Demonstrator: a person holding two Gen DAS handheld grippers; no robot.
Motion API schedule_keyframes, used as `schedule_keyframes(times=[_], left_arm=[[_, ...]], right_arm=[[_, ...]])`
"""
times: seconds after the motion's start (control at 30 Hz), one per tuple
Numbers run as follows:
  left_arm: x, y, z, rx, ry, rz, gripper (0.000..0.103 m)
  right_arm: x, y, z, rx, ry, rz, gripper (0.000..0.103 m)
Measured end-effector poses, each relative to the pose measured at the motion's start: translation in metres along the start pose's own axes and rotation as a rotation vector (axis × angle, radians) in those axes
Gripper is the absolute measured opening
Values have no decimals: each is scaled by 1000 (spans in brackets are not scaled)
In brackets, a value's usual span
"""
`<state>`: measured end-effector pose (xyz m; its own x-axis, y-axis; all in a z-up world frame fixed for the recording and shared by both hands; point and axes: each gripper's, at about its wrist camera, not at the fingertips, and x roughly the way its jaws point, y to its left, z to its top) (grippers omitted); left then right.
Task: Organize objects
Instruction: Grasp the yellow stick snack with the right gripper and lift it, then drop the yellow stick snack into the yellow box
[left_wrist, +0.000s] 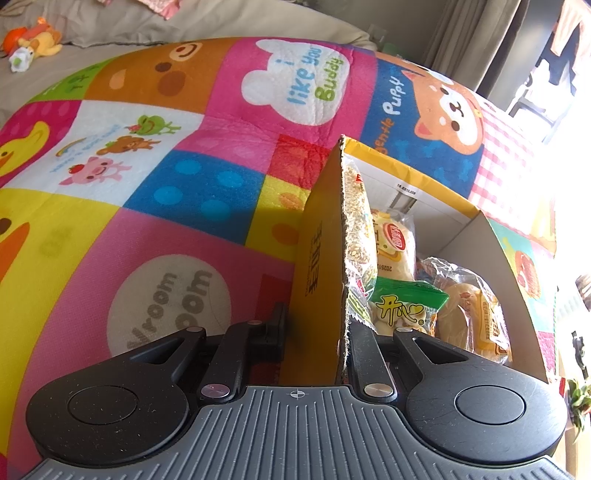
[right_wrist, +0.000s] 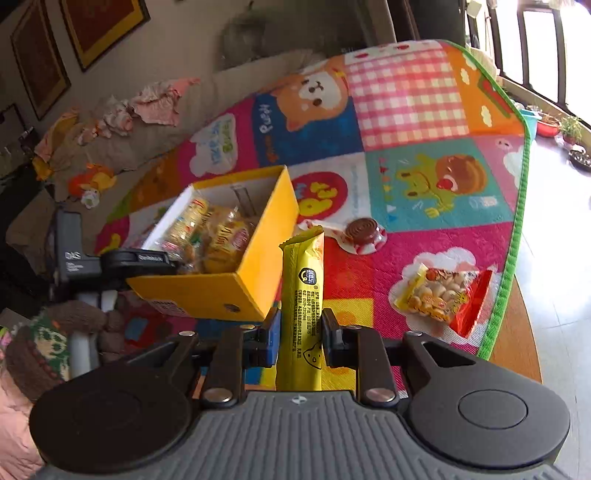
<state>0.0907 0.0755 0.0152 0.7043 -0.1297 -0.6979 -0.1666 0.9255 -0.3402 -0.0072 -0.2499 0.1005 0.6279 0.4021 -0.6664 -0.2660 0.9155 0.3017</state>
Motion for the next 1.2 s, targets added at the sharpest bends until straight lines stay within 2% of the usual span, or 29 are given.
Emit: schedule_keyframes(times=[0.17,0.37,0.67,0.93,1.03,1.07,1.2], left_arm=[[0,0,0,-1,0,1,16],[0,1,0,-3,-1,-3,16],[0,1,0,-5,-2,-4,17],[0,1,0,-7,-6,-4,17],[0,1,0,-7,-6,-5,17],[0,1,0,-6,-7,-5,17],[0,0,-1,-10,-7,-4,17]], right_arm=[[-13,29,24,-25,-84,79,22],[9,61,66,-34,-145,149,22],[79,88,86,30,-76,172,22],[110,98,95,66,-74,160,22],[117,99,98,68,-73,172,28],[118,99,98,63,-68,180,34],[113,89,95,69,-82,164,44]])
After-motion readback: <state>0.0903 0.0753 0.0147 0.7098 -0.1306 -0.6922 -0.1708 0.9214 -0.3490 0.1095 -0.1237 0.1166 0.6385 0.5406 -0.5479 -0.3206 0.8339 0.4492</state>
